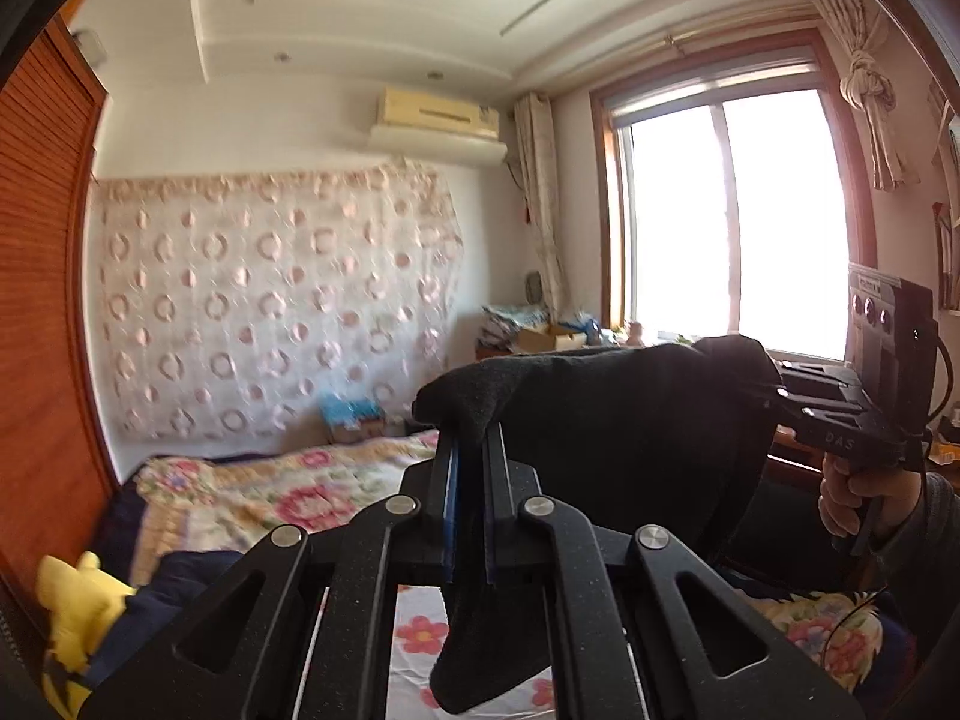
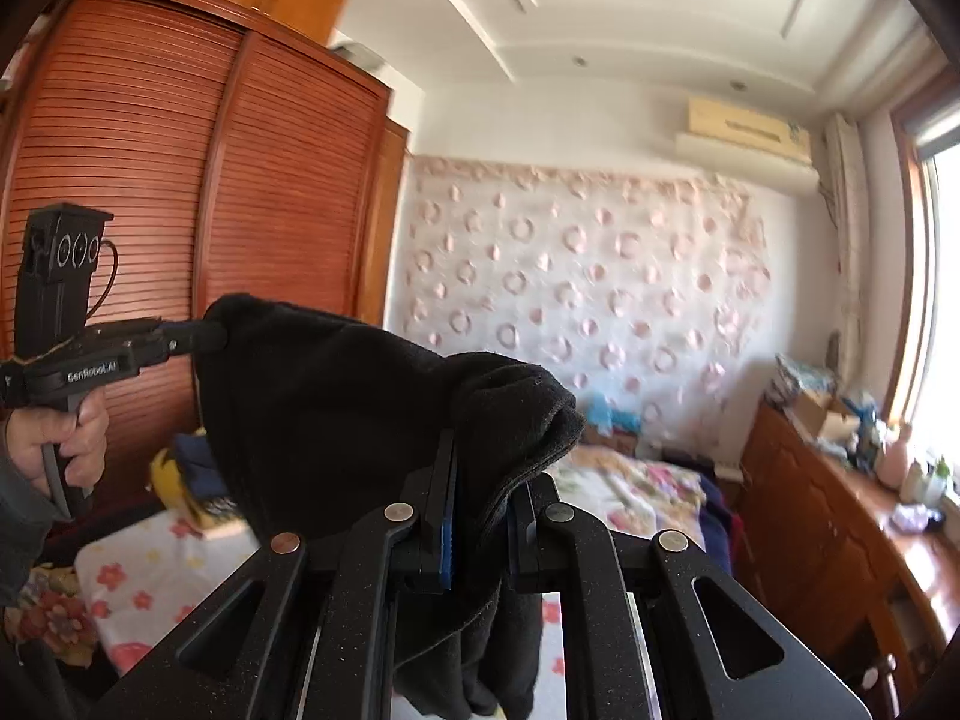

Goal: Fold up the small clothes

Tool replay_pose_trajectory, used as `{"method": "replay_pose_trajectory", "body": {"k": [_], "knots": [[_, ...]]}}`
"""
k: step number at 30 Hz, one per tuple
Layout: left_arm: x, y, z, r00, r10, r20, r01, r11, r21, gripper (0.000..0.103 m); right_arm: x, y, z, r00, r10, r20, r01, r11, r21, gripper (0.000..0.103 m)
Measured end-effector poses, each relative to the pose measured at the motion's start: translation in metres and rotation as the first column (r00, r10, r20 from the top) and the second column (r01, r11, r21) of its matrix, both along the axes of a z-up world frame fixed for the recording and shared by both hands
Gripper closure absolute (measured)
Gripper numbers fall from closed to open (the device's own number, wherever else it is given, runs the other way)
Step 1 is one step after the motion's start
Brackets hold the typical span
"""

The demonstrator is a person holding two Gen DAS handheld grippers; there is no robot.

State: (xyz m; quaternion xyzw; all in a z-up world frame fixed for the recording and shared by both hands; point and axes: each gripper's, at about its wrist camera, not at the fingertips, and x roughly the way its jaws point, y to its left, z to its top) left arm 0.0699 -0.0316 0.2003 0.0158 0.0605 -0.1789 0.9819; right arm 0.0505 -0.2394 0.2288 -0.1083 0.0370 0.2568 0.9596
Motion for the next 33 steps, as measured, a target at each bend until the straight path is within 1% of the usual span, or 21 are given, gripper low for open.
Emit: {"method": "replay_pose_trajectory", "body": {"k": [2, 5, 7, 8, 10, 11, 12, 14, 15, 16, 17, 18, 19, 20, 21, 23, 24, 26, 29, 31, 33], "knots": [[-0.015, 0.012, 0.007, 0.999, 0.024, 0.021, -0.024, 1.0, -0.001, 0.096, -0.016, 0.007, 0.005, 0.999, 0.029, 0.014, -0.03, 1.0, 0.011, 0.091], [-0.014, 0.027, 0.008, 0.998, 0.057, 0.021, -0.057, 0.998, 0.008, 0.096, -0.028, 0.016, 0.008, 0.997, 0.074, 0.036, -0.074, 0.997, -0.008, 0.091], [0.001, 0.034, 0.0, 0.997, 0.075, 0.001, -0.075, 0.997, 0.015, 0.096, -0.019, 0.021, 0.007, 0.995, 0.093, 0.025, -0.093, 0.995, -0.021, 0.091], [0.011, 0.038, -0.005, 0.996, 0.086, -0.014, -0.085, 0.996, 0.014, 0.096, -0.011, 0.014, 0.001, 0.995, 0.097, 0.013, -0.097, 0.995, -0.024, 0.091], [0.033, 0.044, -0.026, 0.993, 0.107, -0.057, -0.106, 0.994, 0.019, 0.096, 0.021, 0.011, -0.015, 0.995, 0.097, -0.029, -0.098, 0.994, -0.039, 0.091], [0.054, 0.049, -0.041, 0.988, 0.118, -0.096, -0.116, 0.993, 0.021, 0.096, 0.036, 0.013, -0.023, 0.994, 0.092, -0.053, -0.095, 0.994, -0.056, 0.091], [0.063, 0.051, -0.053, 0.984, 0.126, -0.124, -0.123, 0.992, 0.027, 0.096, 0.052, 0.018, -0.031, 0.993, 0.081, -0.082, -0.087, 0.993, -0.076, 0.091], [0.099, 0.057, -0.086, 0.966, 0.161, -0.203, -0.154, 0.987, 0.048, 0.095, 0.088, 0.033, -0.05, 0.986, 0.059, -0.157, -0.076, 0.991, -0.109, 0.091], [0.121, 0.059, -0.106, 0.947, 0.192, -0.256, -0.178, 0.981, 0.078, 0.094, 0.107, 0.043, -0.064, 0.978, 0.048, -0.201, -0.076, 0.988, -0.132, 0.091], [0.14, 0.061, -0.127, 0.926, 0.229, -0.299, -0.199, 0.972, 0.129, 0.093, 0.13, 0.056, -0.08, 0.965, 0.014, -0.262, -0.063, 0.981, -0.181, 0.089], [0.165, 0.067, -0.152, 0.89, 0.281, -0.358, -0.23, 0.956, 0.18, 0.093, 0.156, 0.067, -0.099, 0.943, -0.046, -0.329, -0.033, 0.973, -0.229, 0.085], [0.173, 0.072, -0.166, 0.87, 0.282, -0.404, -0.229, 0.957, 0.176, 0.091, 0.176, 0.072, -0.115, 0.919, -0.1, -0.381, 0.001, 0.967, -0.253, 0.083], [0.18, 0.08, -0.181, 0.854, 0.262, -0.449, -0.218, 0.965, 0.148, 0.082, 0.192, 0.074, -0.13, 0.9, -0.151, -0.409, 0.036, 0.961, -0.276, 0.08], [0.184, 0.088, -0.195, 0.843, 0.261, -0.471, -0.223, 0.965, 0.135, 0.071, 0.204, 0.072, -0.141, 0.886, -0.189, -0.424, 0.066, 0.955, -0.288, 0.079], [0.181, 0.088, -0.201, 0.839, 0.267, -0.474, -0.227, 0.964, 0.141, 0.067, 0.212, 0.067, -0.151, 0.874, -0.199, -0.443, 0.075, 0.957, -0.28, 0.078], [0.177, 0.093, -0.215, 0.83, 0.262, -0.492, -0.214, 0.965, 0.151, 0.064, 0.215, 0.061, -0.162, 0.864, -0.187, -0.467, 0.066, 0.963, -0.263, 0.07], [0.171, 0.092, -0.219, 0.828, 0.258, -0.498, -0.21, 0.966, 0.15, 0.062, 0.214, 0.059, -0.166, 0.862, -0.187, -0.471, 0.061, 0.961, -0.269, 0.07], [0.159, 0.09, -0.225, 0.828, 0.233, -0.509, -0.188, 0.972, 0.14, 0.044, 0.202, 0.06, -0.172, 0.862, -0.17, -0.478, 0.042, 0.963, -0.268, 0.07], [0.129, 0.083, -0.228, 0.833, 0.193, -0.519, -0.146, 0.981, 0.13, 0.031, 0.171, 0.081, -0.17, 0.853, -0.11, -0.51, -0.008, 0.975, -0.224, 0.07], [0.109, 0.076, -0.231, 0.833, 0.179, -0.523, -0.125, 0.983, 0.138, 0.025, 0.15, 0.085, -0.178, 0.848, -0.088, -0.523, -0.034, 0.975, -0.22, 0.07], [0.092, 0.073, -0.237, 0.83, 0.165, -0.533, -0.113, 0.985, 0.129, 0.025, 0.121, 0.075, -0.191, 0.837, -0.066, -0.543, -0.051, 0.979, -0.199, 0.07]]}}
